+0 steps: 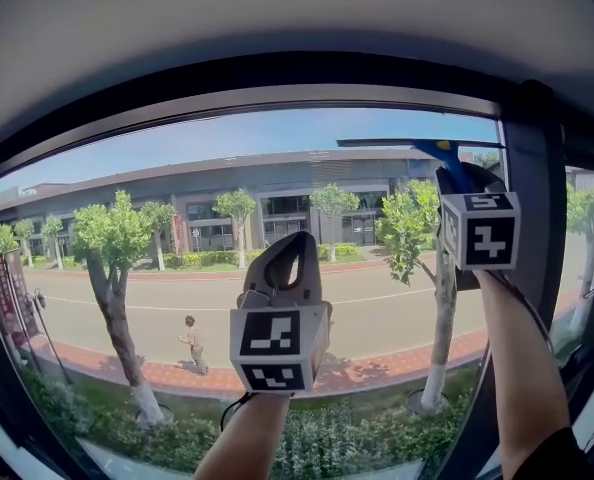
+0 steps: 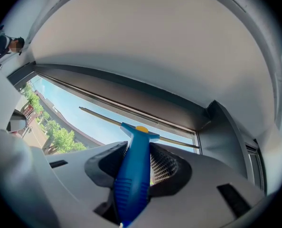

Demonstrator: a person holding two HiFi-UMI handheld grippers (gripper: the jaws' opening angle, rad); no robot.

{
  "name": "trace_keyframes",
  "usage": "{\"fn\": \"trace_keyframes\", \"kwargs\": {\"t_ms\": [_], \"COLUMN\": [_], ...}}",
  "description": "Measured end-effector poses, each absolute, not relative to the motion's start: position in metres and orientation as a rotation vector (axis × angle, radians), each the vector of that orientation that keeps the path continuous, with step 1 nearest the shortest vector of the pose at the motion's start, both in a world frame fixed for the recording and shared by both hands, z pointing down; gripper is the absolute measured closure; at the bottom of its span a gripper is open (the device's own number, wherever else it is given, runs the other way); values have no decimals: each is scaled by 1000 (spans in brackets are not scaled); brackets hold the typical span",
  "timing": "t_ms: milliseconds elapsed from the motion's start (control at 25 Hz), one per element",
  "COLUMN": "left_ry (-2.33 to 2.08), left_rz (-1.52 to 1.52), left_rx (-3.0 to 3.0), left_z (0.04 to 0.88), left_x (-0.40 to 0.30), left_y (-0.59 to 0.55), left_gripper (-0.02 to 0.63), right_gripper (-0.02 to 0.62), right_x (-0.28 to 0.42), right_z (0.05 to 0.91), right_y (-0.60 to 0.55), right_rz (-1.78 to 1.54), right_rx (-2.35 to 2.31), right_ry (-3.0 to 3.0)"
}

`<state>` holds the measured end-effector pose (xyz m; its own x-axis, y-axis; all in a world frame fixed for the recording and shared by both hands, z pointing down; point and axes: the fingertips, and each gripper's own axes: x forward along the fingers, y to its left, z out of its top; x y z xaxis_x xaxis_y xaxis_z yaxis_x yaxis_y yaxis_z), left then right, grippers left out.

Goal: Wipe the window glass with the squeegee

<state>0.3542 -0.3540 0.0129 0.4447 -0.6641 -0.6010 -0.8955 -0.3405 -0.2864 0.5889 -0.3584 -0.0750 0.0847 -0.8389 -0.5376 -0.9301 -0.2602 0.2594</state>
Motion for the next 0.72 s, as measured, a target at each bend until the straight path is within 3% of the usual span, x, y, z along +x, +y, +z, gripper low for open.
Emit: {"fn": "trace_keyframes", "kwargs": {"t_ms": [720], "left_ry": [1329], "left_rz": [487], "left_rx": [-2173], "left_z": [63], "left_x": [364], "left_y": [-352], "left_gripper": [604], "right_gripper": [456], "right_x": [593], "right_z": [-20], "right_y": [-358], "right_rz": [894], "right_rx": [-2213], "right_ry": [1850]}}
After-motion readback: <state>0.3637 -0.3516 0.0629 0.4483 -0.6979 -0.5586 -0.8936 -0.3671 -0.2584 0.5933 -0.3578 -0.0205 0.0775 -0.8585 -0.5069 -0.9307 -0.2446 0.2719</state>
